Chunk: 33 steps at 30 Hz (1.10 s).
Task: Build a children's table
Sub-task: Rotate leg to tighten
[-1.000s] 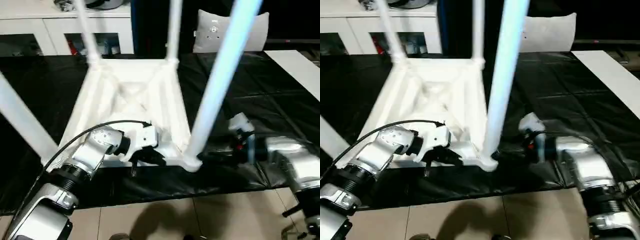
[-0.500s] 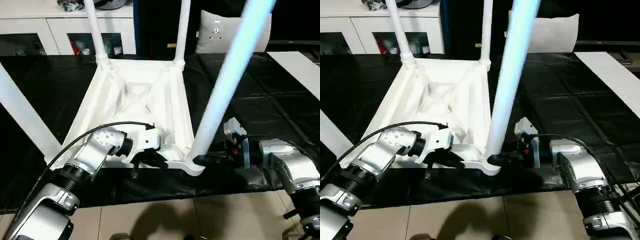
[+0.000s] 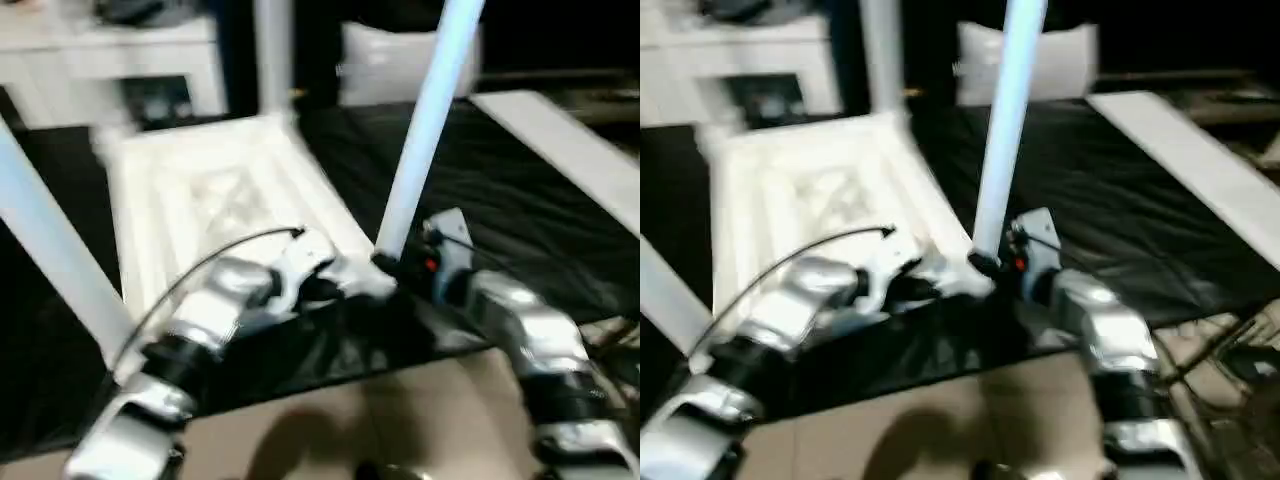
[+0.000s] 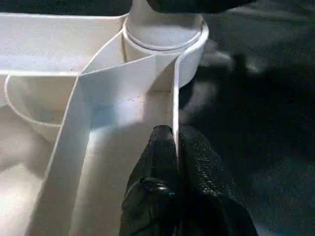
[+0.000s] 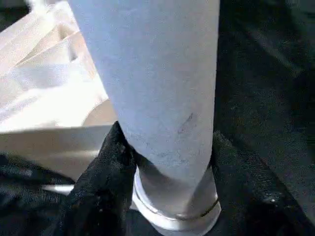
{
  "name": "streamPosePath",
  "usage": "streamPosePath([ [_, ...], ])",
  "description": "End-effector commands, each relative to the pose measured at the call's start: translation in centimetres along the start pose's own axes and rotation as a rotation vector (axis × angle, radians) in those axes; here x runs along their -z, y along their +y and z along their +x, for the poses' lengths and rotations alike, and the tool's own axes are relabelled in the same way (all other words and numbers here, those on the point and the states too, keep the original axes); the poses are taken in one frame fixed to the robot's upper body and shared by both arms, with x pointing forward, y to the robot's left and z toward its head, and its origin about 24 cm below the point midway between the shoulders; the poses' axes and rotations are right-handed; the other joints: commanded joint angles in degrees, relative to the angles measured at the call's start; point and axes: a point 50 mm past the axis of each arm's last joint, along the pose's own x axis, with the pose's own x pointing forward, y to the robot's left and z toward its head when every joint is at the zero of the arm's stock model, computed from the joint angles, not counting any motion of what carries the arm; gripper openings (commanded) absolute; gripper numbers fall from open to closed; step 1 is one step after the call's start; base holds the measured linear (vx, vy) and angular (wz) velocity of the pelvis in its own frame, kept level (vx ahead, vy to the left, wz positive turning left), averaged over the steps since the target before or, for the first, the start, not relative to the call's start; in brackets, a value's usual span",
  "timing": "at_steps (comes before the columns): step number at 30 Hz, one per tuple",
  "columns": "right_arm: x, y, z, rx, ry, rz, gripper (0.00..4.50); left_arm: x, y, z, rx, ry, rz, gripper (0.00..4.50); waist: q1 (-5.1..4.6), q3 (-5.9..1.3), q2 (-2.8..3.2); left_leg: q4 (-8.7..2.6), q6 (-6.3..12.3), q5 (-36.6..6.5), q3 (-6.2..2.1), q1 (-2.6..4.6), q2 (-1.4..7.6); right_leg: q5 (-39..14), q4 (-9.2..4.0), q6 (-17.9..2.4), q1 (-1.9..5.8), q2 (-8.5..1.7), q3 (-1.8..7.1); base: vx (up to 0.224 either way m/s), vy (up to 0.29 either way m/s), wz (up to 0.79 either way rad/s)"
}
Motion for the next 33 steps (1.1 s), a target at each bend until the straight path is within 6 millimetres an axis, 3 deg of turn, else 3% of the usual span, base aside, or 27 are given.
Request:
streamPosePath([
  [1,-0.6,0.5,0.5,-0.026,-0.045,0.022,2.34,-1.9,0.6,-0.3,-0.043,-0.078,0.008,0.00,-2.15,-4.00,-0.58,0.37,3.03,-20.0,1.89,-0.84,-2.96,-52.1,-12.14,14.2,2.75,-0.43,-6.25,0.048,0.026,-0.19],
  [2,-0.6,0.5,0.5,-0.026,-0.045,0.022,2.54,-1.9,0.6,-0.3,-0.043,-0.078,0.008,0.00,-0.61,-4.23,2.99,-5.56,3.81,-26.7,-1.90,-4.47,4.09,-33.6,0.14,8.6,9.30,-2.76,-1.84,0.077,0.082,-0.37],
  [3,-0.9,0.5,0.4,-0.028,-0.061,0.027,2.68,-2.1,0.5,-0.3,-0.039,-0.078,0.031,0.00,0.62,-4.28,3.98,-7.73,2.59,-31.1,-3.05,-5.33,5.07,-19.3,4.94,2.4,8.68,-2.69,1.78,0.077,0.082,-0.37],
  [4,-1.1,0.4,0.2,-0.031,-0.073,0.036,2.68,-2.1,0.5,-0.4,-0.036,-0.074,0.048,0.00,0.09,-3.66,2.40,-10.01,3.03,-34.7,-2.60,-0.93,5.16,-11.4,4.23,-0.4,4.82,-1.59,5.43,0.038,0.057,-0.18],
  [5,-1.3,0.1,0.0,-0.043,-0.086,0.041,2.74,-2.0,0.5,-0.5,-0.032,-0.070,0.063,0.00,0.46,-2.74,-1.45,-3.16,0.12,-28.7,0.50,1.65,-2.25,-43.7,-6.74,5.5,0.99,-1.62,2.03,0.000,0.000,0.00],
  [6,-1.4,0.0,-0.1,-0.050,-0.090,0.038,2.85,-2.0,0.5,-0.6,-0.025,-0.070,0.071,0.00,0.90,-2.67,-1.53,0.48,0.67,-21.9,2.38,3.29,-4.85,-53.8,-8.28,7.7,-1.97,-2.24,1.17,0.000,0.000,0.00],
  [7,-1.5,-0.1,-0.2,-0.054,-0.090,0.034,2.85,-1.9,0.5,-0.6,-0.022,-0.069,0.074,0.00,-0.39,-3.19,-1.85,1.64,2.42,-16.3,1.98,-0.23,-4.65,-59.7,-9.00,12.0,1.26,-3.07,-1.36,0.100,0.031,-0.09],
  [8,-1.6,-0.2,-0.4,-0.063,-0.090,0.025,2.98,-1.9,0.5,-0.7,-0.016,-0.068,0.079,0.00,0.16,-4.02,-0.34,-1.87,2.75,-14.1,0.16,-3.30,-2.14,-49.6,-7.07,11.0,4.35,-4.01,-0.32,0.115,0.058,-0.26],
  [9,-1.6,-0.3,-0.5,-0.071,-0.089,0.017,3.06,-1.8,0.5,-0.8,-0.011,-0.066,0.082,0.00,-0.02,-4.56,1.00,-2.77,2.33,-12.8,-0.36,-3.42,-1.46,-43.8,-6.39,9.4,5.00,-3.69,0.00,0.115,0.058,-0.26],
  [10,-1.7,-0.6,-1.1,-0.107,-0.077,-0.019,3.14,-1.7,0.7,-1.0,0.001,-0.057,0.101,0.00,0.39,-5.38,1.86,-4.09,2.23,-7.7,-1.20,-3.33,-0.01,-29.4,-4.77,4.1,5.31,-3.79,1.52,0.047,0.060,0.01],
  [11,-1.7,-0.7,-1.3,-0.124,-0.070,-0.035,3.22,-1.6,0.8,-1.1,0.004,-0.052,0.104,0.00,0.52,-5.17,1.47,-4.52,2.96,-4.3,-0.93,-3.47,0.19,-20.0,-3.59,-1.3,4.86,-3.02,2.05,0.000,0.000,0.00],
  [12,-1.6,-1.1,-2.3,-0.189,-0.045,-0.092,3.31,-1.3,1.1,-1.5,0.018,-0.032,0.126,0.00,0.37,-4.90,1.09,-4.57,3.17,-3.5,-0.64,-3.72,-0.07,-18.7,-3.22,-3.0,4.61,-2.44,2.25,0.000,0.000,0.00],
  [13,-1.6,-1.3,-2.8,-0.223,-0.033,-0.120,3.41,-1.2,1.3,-1.7,0.028,-0.023,0.140,0.00,0.71,-4.83,0.66,-4.47,3.85,-4.6,-0.02,-2.88,-0.46,-20.6,-3.57,-4.4,4.14,-2.14,2.76,0.000,0.000,0.00],
  [14,-1.6,-1.4,-3.3,-0.255,-0.025,-0.139,3.41,-1.0,1.4,-1.9,0.042,-0.013,0.148,0.00,0.66,-4.94,0.45,-4.62,4.82,-4.3,-0.14,-3.34,-0.56,-21.3,-3.06,-5.5,4.58,-2.31,3.22,0.000,0.000,0.00],
  [15,-1.7,-1.6,-3.7,-0.280,-0.022,-0.150,3.58,-0.9,1.4,-2.1,0.060,-0.005,0.162,0.00,0.72,-5.24,0.56,-4.49,5.34,-2.2,-0.26,-3.87,-0.50,-19.7,-2.54,-5.9,4.97,-2.40,3.40,0.000,0.000,0.00],
  [16,-1.7,-1.7,-3.9,-0.290,-0.021,-0.154,3.66,-0.9,1.4,-2.2,0.068,-0.001,0.167,0.00,1.01,-5.54,0.56,-4.21,6.70,1.0,-0.21,-3.76,-0.31,-15.9,-1.95,-7.2,4.57,-2.37,3.74,0.000,0.000,0.00],
  [19,-2.1,-2.5,-5.2,-0.349,0.007,-0.179,3.89,-0.4,1.6,-2.9,0.134,0.042,0.213,0.00,1.93,-5.50,0.50,-4.00,9.11,3.9,0.21,-3.38,-0.20,-12.6,-1.35,-10.1,4.23,-2.29,4.09,0.000,0.000,0.00],
  [21,-2.3,-2.9,-6.0,-0.397,0.040,-0.207,4.08,-0.1,1.6,-3.4,0.193,0.073,0.250,0.00,2.39,-5.31,0.37,-4.01,9.28,2.6,0.54,-3.26,-0.29,-14.8,-1.67,-10.0,4.10,-2.39,4.21,0.000,0.000,0.00],
  [24,-2.5,-3.2,-6.9,-0.482,0.074,-0.253,4.08,0.2,1.1,-4.0,0.314,0.097,0.316,0.00,2.99,-4.97,-0.01,-4.18,7.86,-0.8,0.90,-3.13,-0.32,-20.1,-2.24,-8.5,3.91,-2.47,4.39,0.000,0.000,0.00],
  [26,-2.6,-3.3,-7.0,-0.494,0.077,-0.261,4.08,0.3,1.0,-4.1,0.339,0.098,0.322,0.00,3.62,-4.86,0.09,-4.39,6.54,-2.7,0.99,-2.87,-0.25,-23.5,-2.66,-7.1,3.69,-2.53,4.34,0.000,0.000,0.00],
  [29,-2.5,-3.0,-7.1,-0.558,0.097,-0.303,3.73,0.3,0.5,-4.4,0.428,0.104,0.348,0.00,4.22,-4.82,0.07,-4.56,5.45,-4.0,1.00,-2.77,-0.14,-25.1,-2.86,-6.1,3.55,-2.46,4.24,0.000,0.000,0.00],
  [33,-2.1,-2.1,-7.1,-0.647,0.131,-0.294,3.54,0.0,-0.1,-4.4,0.491,0.096,0.370,0.00,5.05,-4.87,0.15,-4.70,5.14,-4.2,1.04,-2.40,0.12,-23.6,-2.71,-6.9,3.24,-2.33,4.55,0.000,0.000,0.00],
])
